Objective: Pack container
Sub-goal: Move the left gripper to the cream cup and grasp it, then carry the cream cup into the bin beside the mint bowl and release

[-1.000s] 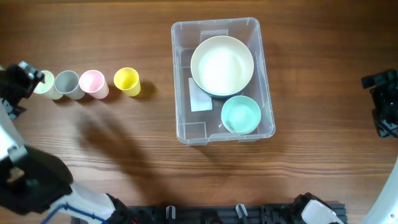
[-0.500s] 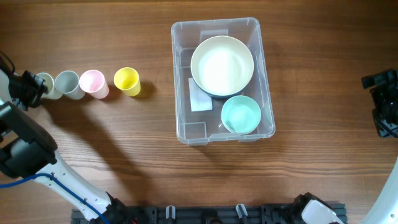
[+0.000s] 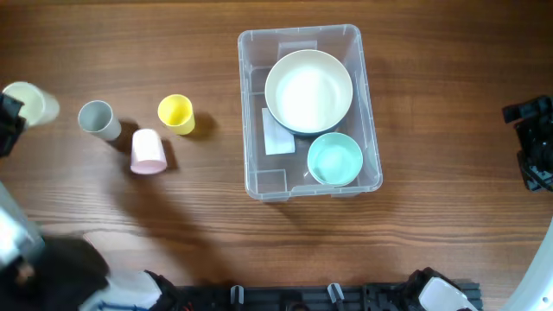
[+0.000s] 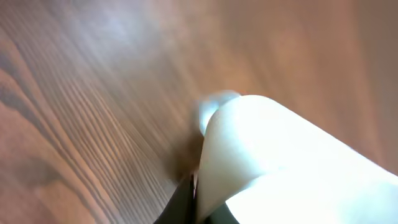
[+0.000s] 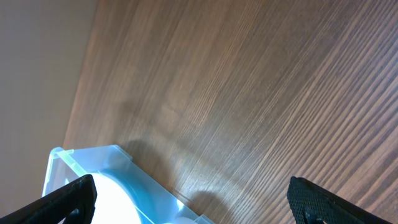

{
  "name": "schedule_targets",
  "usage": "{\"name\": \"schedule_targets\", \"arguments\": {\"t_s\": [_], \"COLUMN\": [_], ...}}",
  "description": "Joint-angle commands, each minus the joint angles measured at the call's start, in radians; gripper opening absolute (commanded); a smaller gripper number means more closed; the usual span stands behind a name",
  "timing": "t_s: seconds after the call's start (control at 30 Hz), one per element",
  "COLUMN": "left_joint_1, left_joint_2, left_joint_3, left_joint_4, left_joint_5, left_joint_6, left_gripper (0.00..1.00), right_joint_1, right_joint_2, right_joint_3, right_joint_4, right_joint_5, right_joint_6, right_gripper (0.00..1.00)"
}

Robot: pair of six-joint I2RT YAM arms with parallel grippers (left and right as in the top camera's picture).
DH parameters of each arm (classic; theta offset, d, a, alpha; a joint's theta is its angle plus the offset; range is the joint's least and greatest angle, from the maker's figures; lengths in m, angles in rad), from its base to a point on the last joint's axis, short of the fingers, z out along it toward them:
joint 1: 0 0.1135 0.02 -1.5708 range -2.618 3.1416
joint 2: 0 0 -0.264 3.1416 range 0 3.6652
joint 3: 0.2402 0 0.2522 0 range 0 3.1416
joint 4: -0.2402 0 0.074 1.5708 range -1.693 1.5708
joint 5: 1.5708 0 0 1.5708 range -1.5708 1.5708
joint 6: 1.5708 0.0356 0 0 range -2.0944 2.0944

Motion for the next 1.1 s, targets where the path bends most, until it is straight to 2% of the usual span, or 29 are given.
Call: {"name": "schedule_targets", "arguments": {"t_s": [0.0,0.13,0.23,0.33,0.43,0.53,0.63,0.73,0.97,1.07], "left_joint_1": [-0.240,-0.683,-0.979,-1.138,-1.180,-1.204,-1.244,-1.285,-1.307,-1.304], "left_joint_2": [-0.190,-0.222,-0.150,-0.032,0.099,0.197,0.242,0.266,0.269,0.269], "left_joint_3": [0.007,0.006,0.006,0.006,0.006,0.006,0.006,-0.008,-0.252,-0.292], "left_joint_4": [-0.093,-0.127,-0.051,0.055,0.054,-0.012,-0.086,-0.086,0.103,0.158], "left_joint_5": [0.063,0.006,-0.139,-0.222,-0.202,-0.144,-0.148,-0.181,-0.185,-0.185], "left_joint_6": [0.026,0.011,-0.042,-0.052,-0.121,-0.123,-0.121,-0.115,-0.146,-0.145], "left_gripper": [0.04,0.04,0.04,0.04,0.04,0.04,0.04,0.04,0.05,0.12], "right_joint_1": [-0.003,-0.003,-0.003,-0.003,-0.003,-0.003,-0.003,-0.003,-0.003,-0.003], "right_joint_2": [0.003,0.003,0.003,0.003,0.003,0.003,0.003,0.003,0.003,0.003], "right_joint_3": [0.003,0.003,0.003,0.003,0.003,0.003,0.003,0.003,0.003,0.003], "right_joint_4": [0.003,0.003,0.003,0.003,0.003,0.003,0.003,0.003,0.003,0.003], "right_joint_5": [-0.009,-0.009,-0.009,-0.009,-0.009,-0.008,-0.009,-0.009,-0.009,-0.009], "right_joint_6": [0.006,0.007,0.007,0.007,0.007,0.006,0.007,0.006,0.007,0.007], "right_gripper": [1.00,1.00,1.00,1.00,1.00,1.00,1.00,1.00,1.00,1.00]}}
